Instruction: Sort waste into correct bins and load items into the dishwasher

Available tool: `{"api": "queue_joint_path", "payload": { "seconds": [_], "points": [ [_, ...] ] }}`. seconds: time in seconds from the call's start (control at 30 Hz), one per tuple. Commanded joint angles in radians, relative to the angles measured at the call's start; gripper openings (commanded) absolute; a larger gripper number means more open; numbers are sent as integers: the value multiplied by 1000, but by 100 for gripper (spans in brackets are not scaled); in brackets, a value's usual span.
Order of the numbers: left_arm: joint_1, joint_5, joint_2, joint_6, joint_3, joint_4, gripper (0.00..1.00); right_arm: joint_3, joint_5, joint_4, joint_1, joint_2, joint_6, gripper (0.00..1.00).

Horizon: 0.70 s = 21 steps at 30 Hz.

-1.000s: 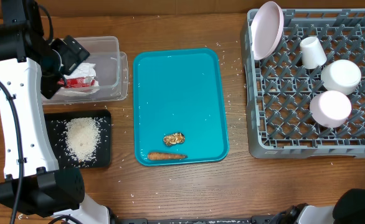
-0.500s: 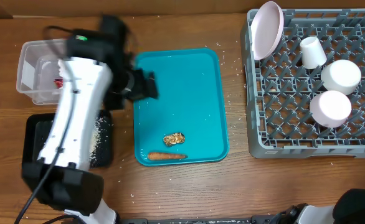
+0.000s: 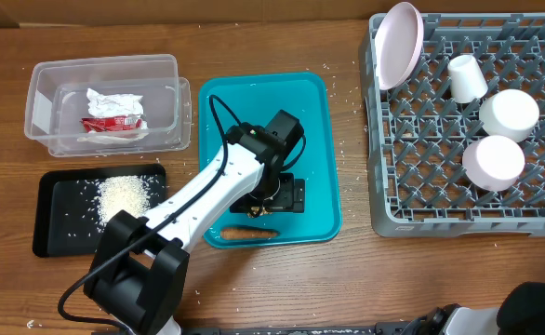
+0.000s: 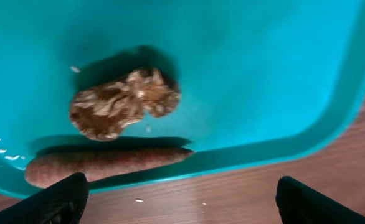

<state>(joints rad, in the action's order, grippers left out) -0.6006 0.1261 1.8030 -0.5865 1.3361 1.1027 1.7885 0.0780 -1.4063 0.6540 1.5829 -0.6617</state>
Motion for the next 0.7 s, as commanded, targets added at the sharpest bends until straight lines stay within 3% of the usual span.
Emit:
{"api": "queue_joint_path", "payload": {
  "seconds": [0.0,0.1,0.3,0.43,0.67],
  "points": [
    [19,-127,4,-68,-3,-2,98,9,-2,5,2,-6,-5,100],
    [40,-191,5,-98,-9,18,100,9,-2,5,2,-6,-5,100],
    [56,-169,9,-103,-70,-45,99,9,-2,5,2,-6,-5,100],
    [56,-114,9,23,-107,-134,100,9,-2,5,2,-6,-5,100],
    [57,-107,10,132,-125,-149,100,9,-2,5,2,-6,-5,100]
  ]
}}
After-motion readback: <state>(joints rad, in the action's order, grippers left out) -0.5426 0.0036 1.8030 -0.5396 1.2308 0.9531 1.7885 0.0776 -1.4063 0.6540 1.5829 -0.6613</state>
